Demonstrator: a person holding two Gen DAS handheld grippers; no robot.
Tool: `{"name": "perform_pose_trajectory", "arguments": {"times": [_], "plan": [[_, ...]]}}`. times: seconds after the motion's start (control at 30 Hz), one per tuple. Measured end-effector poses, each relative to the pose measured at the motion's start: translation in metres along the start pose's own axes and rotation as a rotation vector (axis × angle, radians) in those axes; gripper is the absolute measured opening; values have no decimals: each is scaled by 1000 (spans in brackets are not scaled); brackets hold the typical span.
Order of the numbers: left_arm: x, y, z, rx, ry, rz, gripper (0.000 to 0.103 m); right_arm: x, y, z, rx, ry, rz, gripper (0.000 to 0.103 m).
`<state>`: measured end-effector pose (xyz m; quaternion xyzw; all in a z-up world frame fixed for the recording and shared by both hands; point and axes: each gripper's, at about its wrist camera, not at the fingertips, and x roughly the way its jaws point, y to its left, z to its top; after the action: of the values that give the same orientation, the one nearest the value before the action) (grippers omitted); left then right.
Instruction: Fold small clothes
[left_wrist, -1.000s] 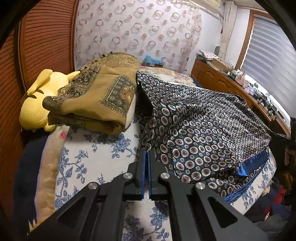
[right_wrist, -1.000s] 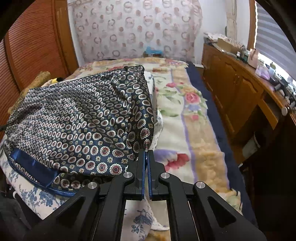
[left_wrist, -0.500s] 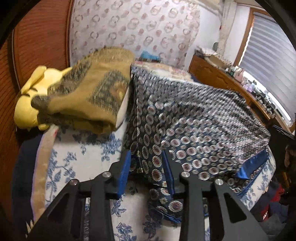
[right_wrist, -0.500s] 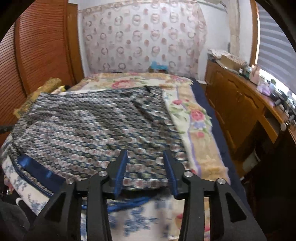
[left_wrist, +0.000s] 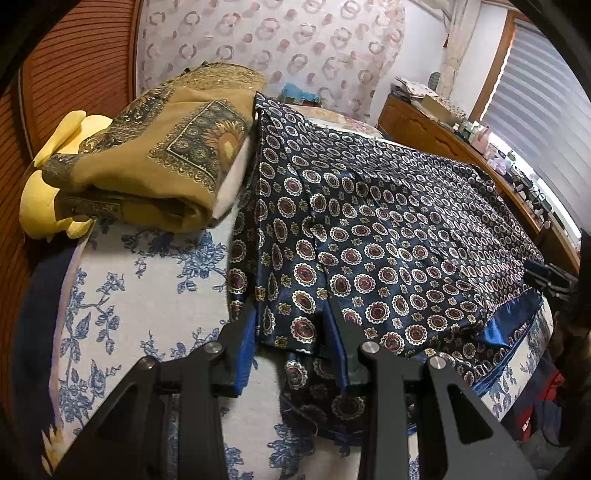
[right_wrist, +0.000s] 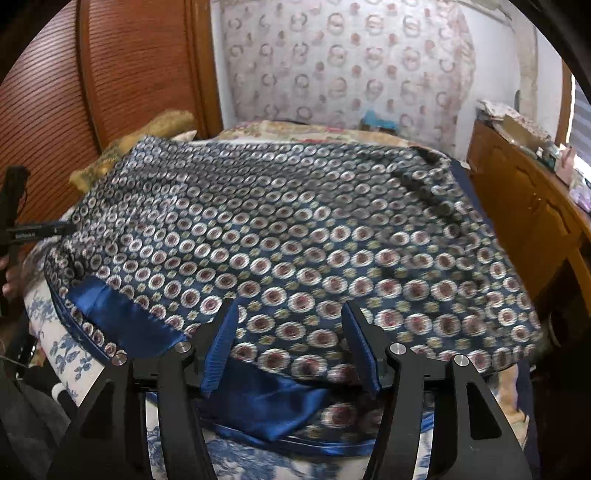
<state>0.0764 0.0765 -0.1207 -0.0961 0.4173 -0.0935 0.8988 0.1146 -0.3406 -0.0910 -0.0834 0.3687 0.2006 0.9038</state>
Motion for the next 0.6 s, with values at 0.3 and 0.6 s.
{"name": "perform_pose_trajectory", "arguments": {"times": [0.3,0.6], "plan": [[-1,-6,-5,17,-2,24,33,12,4,-15,10,34,-37,61],[1,-15,-6,64,0,66,33,11,7,-20,-1,13,-48,64]]}}
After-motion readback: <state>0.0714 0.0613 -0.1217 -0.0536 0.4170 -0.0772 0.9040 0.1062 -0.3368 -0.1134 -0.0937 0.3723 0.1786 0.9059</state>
